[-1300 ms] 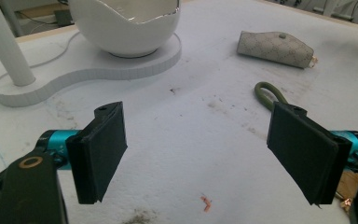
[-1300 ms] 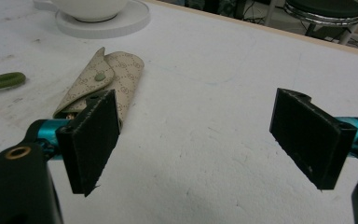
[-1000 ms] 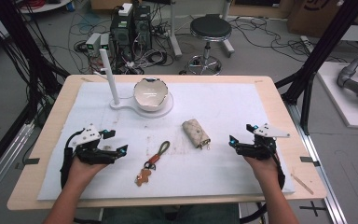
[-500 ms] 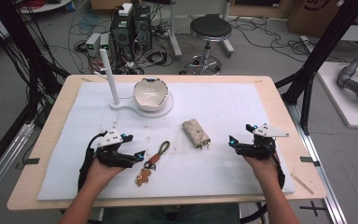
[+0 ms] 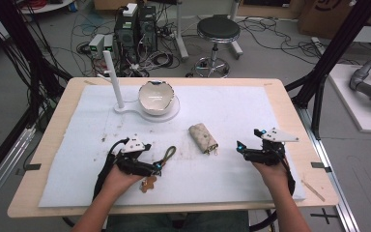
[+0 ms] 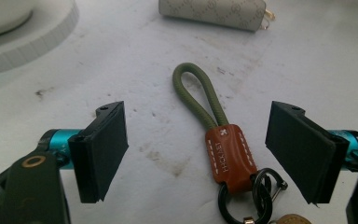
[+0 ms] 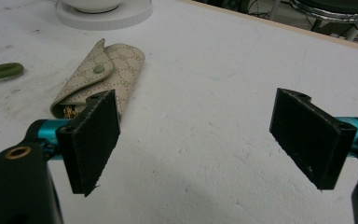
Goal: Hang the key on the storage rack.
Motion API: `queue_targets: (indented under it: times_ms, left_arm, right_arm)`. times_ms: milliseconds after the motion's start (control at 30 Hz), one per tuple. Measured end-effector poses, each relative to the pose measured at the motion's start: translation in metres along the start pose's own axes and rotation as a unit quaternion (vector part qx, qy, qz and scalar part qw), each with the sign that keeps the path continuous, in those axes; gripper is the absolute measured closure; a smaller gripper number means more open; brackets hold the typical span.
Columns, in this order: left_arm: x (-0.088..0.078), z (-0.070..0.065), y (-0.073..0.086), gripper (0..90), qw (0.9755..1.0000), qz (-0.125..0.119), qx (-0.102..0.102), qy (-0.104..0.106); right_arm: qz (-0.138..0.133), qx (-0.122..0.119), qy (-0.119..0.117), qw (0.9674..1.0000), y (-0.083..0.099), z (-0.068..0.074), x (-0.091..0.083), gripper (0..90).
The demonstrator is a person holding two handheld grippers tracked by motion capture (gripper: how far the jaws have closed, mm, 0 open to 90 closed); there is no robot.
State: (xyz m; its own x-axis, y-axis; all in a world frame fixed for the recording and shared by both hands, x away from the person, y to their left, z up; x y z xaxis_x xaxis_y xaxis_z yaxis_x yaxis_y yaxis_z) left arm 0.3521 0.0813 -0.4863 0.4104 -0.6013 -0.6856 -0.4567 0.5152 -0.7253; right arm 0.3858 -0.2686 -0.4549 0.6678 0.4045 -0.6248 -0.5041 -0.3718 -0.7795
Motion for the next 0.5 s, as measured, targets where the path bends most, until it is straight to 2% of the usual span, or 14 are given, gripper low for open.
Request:
queue_targets:
  times_ms: [200, 333, 433, 467, 500]
  left_arm:
    - [0.015, -0.007, 0.004, 22.8, 0.9991, 0.041, 0.008, -0.005]
    - [0.017, -0.008, 0.005, 29.6, 0.9986, 0.051, 0.012, -0.008]
    - [0.017, -0.009, 0.006, 32.1, 0.9985, 0.054, 0.011, 0.001]
    - [0.017, -0.009, 0.007, 36.8, 0.9981, 0.06, 0.013, 0.007]
    - [0.017, -0.009, 0.007, 37.7, 0.9981, 0.06, 0.013, 0.007]
  right_arm:
    - [0.002, -0.003, -0.004, 1.0, 0.0, 0.001, 0.0, 16.3]
    - [0.003, -0.004, -0.003, 1.0, 0.001, 0.001, 0.001, 16.3]
    - [0.004, -0.006, -0.003, 1.0, 0.001, 0.001, 0.001, 16.3]
    - [0.006, -0.006, -0.003, 1.0, 0.002, 0.001, 0.001, 16.3]
    - [0.006, -0.006, -0.003, 1.0, 0.002, 0.001, 0.001, 16.3]
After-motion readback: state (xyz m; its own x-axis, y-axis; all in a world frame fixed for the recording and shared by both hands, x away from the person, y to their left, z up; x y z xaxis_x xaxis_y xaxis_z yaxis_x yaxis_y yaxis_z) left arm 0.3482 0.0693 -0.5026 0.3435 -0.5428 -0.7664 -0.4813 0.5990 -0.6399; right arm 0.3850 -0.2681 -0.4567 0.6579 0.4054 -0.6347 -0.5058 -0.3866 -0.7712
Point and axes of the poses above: each handheld gripper's, and its own axes: x roughly forward along the jaws, y roughly out of its underside, z roughly to its left, the point moved 8 cm from there along x, roughly forward along the jaws, and after that the axes turned 11 degrees about z, right-handed, at the moved point
